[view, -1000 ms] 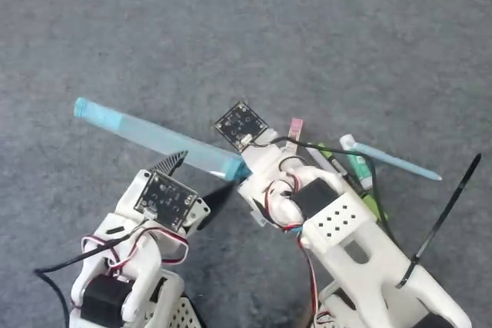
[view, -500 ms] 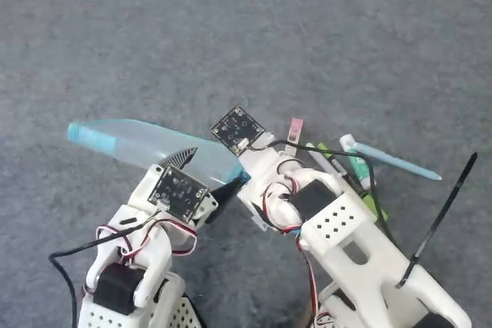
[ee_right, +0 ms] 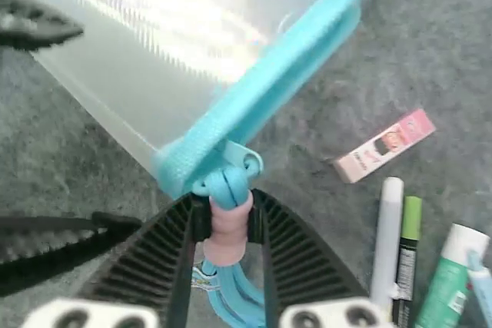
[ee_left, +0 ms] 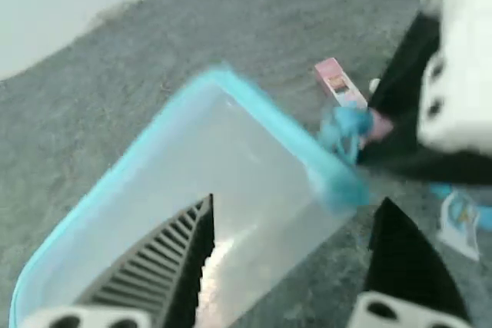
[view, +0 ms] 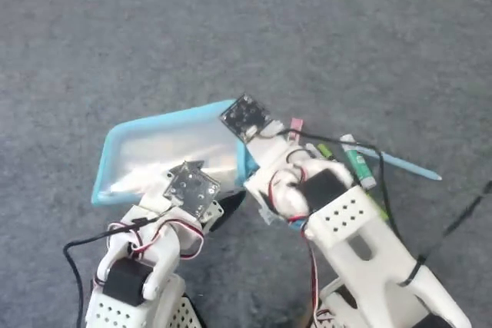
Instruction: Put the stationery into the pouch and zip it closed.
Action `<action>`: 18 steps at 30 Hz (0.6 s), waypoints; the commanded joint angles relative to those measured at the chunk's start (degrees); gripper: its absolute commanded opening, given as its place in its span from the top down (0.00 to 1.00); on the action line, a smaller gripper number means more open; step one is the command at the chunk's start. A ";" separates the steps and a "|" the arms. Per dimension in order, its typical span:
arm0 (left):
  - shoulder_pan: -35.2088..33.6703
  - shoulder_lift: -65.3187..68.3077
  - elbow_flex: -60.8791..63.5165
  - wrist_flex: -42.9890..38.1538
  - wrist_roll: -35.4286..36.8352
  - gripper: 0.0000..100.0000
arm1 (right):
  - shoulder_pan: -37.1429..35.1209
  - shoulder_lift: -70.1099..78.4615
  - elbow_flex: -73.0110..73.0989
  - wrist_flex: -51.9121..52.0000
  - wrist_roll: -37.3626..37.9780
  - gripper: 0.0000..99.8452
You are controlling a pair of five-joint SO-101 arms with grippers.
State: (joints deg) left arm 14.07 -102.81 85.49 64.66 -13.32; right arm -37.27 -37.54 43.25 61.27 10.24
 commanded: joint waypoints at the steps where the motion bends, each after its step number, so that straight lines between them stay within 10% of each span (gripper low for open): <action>1: 0.44 -0.18 0.31 -2.11 0.53 0.69 | 1.36 -2.24 -9.41 6.46 1.23 0.99; 18: -4.04 -0.26 4.35 -7.38 -2.90 0.69 | -1.54 -2.59 -15.56 16.48 2.64 0.99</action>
State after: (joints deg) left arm 13.98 -102.81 88.40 60.88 -13.76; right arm -38.42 -37.54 32.88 74.29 11.91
